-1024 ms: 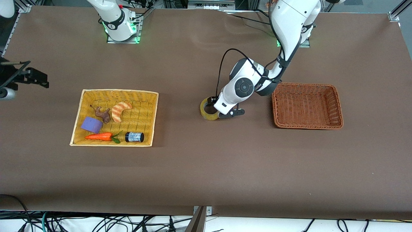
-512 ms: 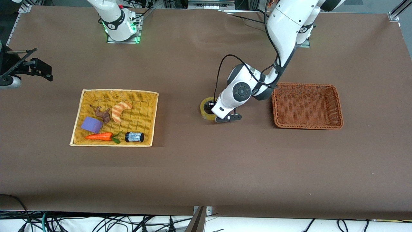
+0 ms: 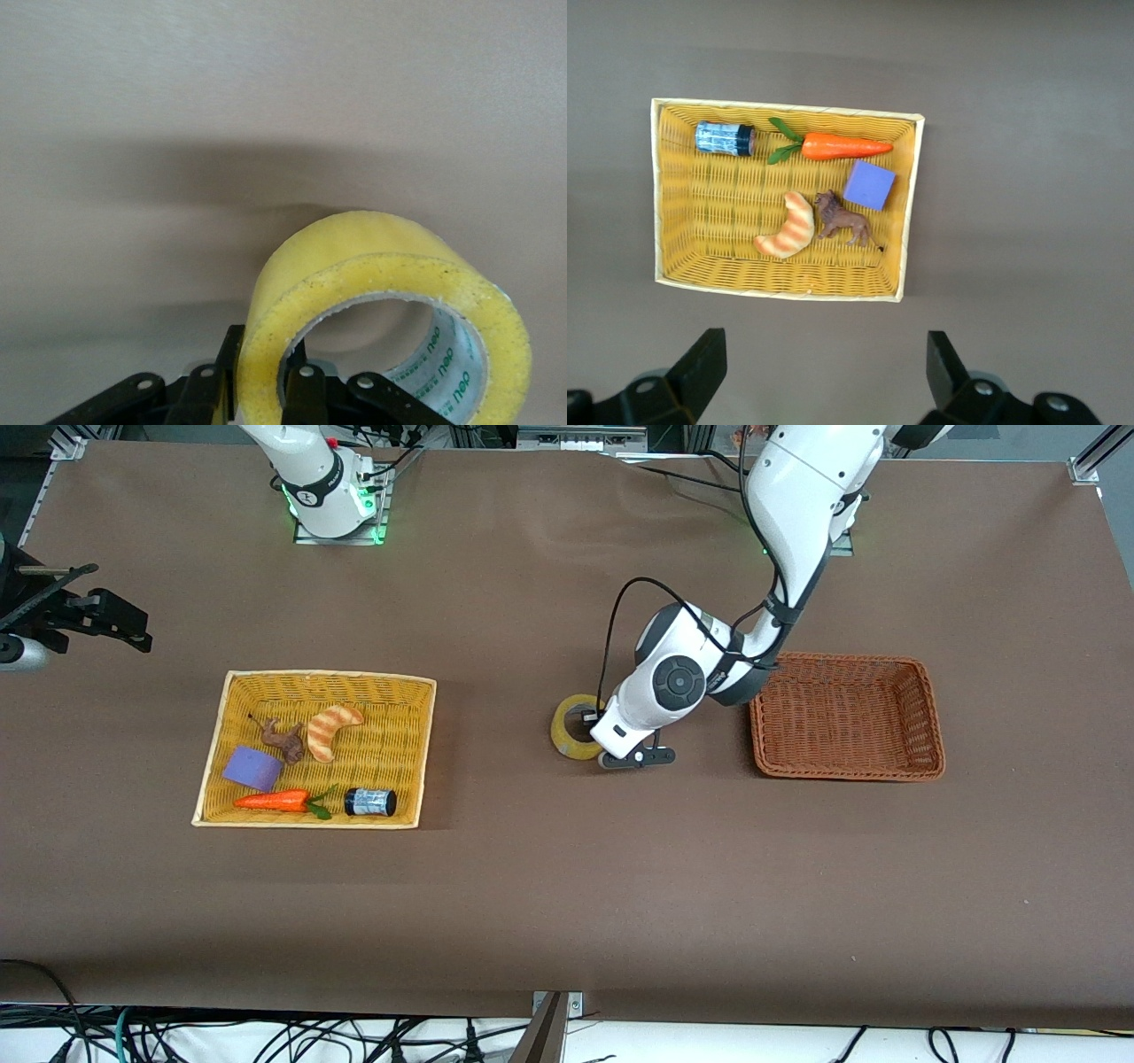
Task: Transfer tape with both arms
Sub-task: 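Lift the tape roll with the left gripper and carry it over the basket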
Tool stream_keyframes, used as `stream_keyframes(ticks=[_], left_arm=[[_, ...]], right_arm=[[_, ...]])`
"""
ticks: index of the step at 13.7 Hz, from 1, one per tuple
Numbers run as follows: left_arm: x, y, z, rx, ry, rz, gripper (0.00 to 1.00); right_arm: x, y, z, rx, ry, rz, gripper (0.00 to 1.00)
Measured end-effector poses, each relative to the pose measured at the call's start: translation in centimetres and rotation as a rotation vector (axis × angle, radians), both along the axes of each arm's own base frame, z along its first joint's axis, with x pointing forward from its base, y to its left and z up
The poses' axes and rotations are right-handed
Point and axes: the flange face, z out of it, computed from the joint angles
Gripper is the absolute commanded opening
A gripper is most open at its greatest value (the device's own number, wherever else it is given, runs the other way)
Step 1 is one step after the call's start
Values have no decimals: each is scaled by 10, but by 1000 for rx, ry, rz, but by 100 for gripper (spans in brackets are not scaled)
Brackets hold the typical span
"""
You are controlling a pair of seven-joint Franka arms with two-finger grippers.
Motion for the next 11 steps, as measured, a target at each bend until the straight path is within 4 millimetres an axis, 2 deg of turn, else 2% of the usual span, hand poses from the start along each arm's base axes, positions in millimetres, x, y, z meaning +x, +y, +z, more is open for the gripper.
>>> stream_keyframes(ticks=[2,4,6,7,8,9,11], left_arm=[[17,37,38,1,35,-61,0],[39,106,82,-21,67,-137,0],[54,191,110,-34,62,-219,0],[56,231,115,-15,60,-276,0],[54,262,116,9,59,-328,0],[50,285,114,39,63,-376,0],[40,317,101,109,62,-483,0]], right_arm=[[3,-5,-4,2,4,-10,100],[5,-11,-9,3,11,-22,100],[7,-11,-14,5,18,-22,100],[8,-11,-15,7,19,-21,100],[8,-9,-15,8,20,-19,100],[8,-8,-15,9,20,-17,100],[8,-7,-15,9,20,-15,100]])
